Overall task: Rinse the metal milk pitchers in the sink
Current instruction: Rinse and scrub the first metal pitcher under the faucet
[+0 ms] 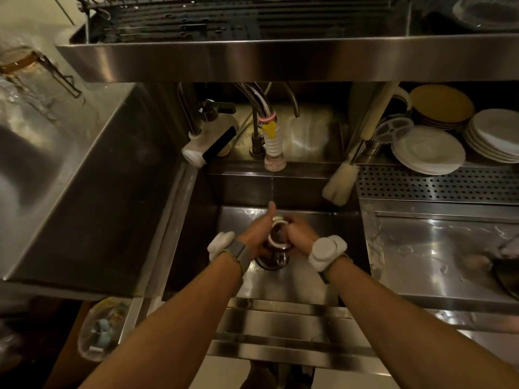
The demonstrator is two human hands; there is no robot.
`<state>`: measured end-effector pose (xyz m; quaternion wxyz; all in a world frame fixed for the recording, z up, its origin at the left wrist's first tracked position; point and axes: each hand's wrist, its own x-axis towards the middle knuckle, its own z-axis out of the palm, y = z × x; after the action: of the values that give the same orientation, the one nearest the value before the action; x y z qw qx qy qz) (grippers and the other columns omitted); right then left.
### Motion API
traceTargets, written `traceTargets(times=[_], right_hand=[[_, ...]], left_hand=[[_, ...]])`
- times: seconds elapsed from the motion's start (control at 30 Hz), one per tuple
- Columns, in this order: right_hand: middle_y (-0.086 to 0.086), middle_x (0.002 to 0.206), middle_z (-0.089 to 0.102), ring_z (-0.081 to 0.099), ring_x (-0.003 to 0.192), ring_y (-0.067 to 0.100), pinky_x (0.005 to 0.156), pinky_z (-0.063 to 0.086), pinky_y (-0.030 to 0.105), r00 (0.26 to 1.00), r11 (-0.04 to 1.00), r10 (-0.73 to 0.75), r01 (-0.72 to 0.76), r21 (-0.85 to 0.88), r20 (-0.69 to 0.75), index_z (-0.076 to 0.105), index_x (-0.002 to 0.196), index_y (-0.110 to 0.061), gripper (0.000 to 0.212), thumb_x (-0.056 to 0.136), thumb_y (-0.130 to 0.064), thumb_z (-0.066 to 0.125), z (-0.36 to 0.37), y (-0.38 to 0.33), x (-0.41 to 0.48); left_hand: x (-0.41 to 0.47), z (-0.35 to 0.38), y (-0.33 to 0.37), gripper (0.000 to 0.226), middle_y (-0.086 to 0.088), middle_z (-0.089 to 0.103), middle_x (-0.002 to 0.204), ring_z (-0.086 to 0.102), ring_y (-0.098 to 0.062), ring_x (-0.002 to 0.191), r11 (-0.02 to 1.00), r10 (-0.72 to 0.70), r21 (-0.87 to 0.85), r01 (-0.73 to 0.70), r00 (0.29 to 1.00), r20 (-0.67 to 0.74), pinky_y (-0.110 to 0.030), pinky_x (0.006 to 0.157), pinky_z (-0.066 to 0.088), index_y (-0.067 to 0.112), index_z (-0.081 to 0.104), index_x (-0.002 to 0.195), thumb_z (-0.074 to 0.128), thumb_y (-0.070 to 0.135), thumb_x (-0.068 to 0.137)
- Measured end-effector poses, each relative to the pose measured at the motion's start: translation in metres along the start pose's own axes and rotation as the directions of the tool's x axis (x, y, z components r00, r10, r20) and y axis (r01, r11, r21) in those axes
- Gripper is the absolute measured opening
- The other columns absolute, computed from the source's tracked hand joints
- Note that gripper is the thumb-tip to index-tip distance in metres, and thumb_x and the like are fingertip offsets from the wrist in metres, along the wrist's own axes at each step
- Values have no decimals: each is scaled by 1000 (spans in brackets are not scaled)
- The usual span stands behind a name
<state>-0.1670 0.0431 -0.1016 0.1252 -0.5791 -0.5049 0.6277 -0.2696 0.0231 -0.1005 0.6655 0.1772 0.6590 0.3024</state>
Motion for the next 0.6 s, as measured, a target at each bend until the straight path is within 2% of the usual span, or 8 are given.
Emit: traceTargets(times=[0.07, 0.13, 0.17, 0.27, 0.3, 0.4, 0.5, 0.6], right_hand=[[10, 131, 49, 51, 114, 25, 85, 51, 26, 982, 962, -104, 139, 234, -155, 36, 142, -19, 60, 87, 1, 49, 1, -5, -4], [10, 138, 45, 48, 122, 26, 97, 47, 38, 938, 944, -223, 276, 182, -265, 34, 142, -24, 61, 88, -2, 50, 1, -8, -3], [11, 139, 45, 48, 123, 28, 98, 46, 38, 935, 956, -235, 271, 108, -265, 35, 142, -22, 59, 88, -3, 50, 0, -7, -3], [21, 133, 52, 52, 119, 36, 84, 46, 32, 999, 998, -38, 37, -49, -20, 47, 134, -6, 44, 90, -5, 47, -9, 1, -6], [22, 131, 54, 54, 116, 36, 80, 46, 32, 1000, 997, -17, 18, -74, 4, 49, 131, -4, 41, 91, -6, 45, -11, 2, -10], [17, 131, 53, 54, 112, 29, 79, 44, 30, 989, 996, -32, 43, 74, -143, 41, 138, -12, 49, 89, -6, 47, -19, -4, -20], [18, 130, 52, 53, 114, 33, 88, 46, 34, 978, 993, -22, 46, 113, -209, 38, 138, -11, 54, 87, -12, 54, -37, -22, -29], [13, 127, 54, 53, 115, 33, 89, 46, 34, 963, 997, -61, 70, 23, -262, 45, 132, -7, 46, 87, -15, 52, -66, -40, -50]], left_hand=[[-2, 5, 13, 59, -15, 63, 125, 61, -30, 113, 975, 183, -111, -193, 979, -92, -46, 101, 46, 16, 59, 123, 33, 60, 93], [-3, 12, 18, 44, -9, 62, 125, 60, -24, 113, 944, 312, -69, -324, 939, -142, -45, 104, 44, 28, 59, 117, 33, 55, 95], [-3, 13, 14, 43, -10, 61, 126, 59, -24, 113, 943, 320, -44, -329, 937, -142, -45, 105, 43, 27, 58, 118, 33, 53, 96], [-8, 11, -1, 58, -17, 63, 119, 61, -32, 110, 999, 40, -16, -41, 999, -27, -49, 100, 46, 14, 57, 116, 31, 60, 94], [-13, 11, -2, 61, -18, 64, 118, 61, -33, 110, 1000, 7, 28, -7, 1000, -11, -50, 99, 47, 13, 58, 116, 30, 62, 93], [-27, 25, 15, 57, -14, 63, 121, 64, -29, 102, 984, 151, 108, -141, 984, -97, -43, 94, 51, 12, 60, 112, 30, 57, 95], [-41, 43, 37, 62, -10, 58, 121, 57, -30, 115, 925, 298, 280, -258, 948, -111, -38, 99, 46, 5, 56, 122, 26, 53, 97], [-54, 56, 55, 68, -19, 60, 124, 59, -34, 112, 901, 323, 327, -285, 944, -64, -50, 98, 47, 4, 58, 119, 26, 58, 94]])
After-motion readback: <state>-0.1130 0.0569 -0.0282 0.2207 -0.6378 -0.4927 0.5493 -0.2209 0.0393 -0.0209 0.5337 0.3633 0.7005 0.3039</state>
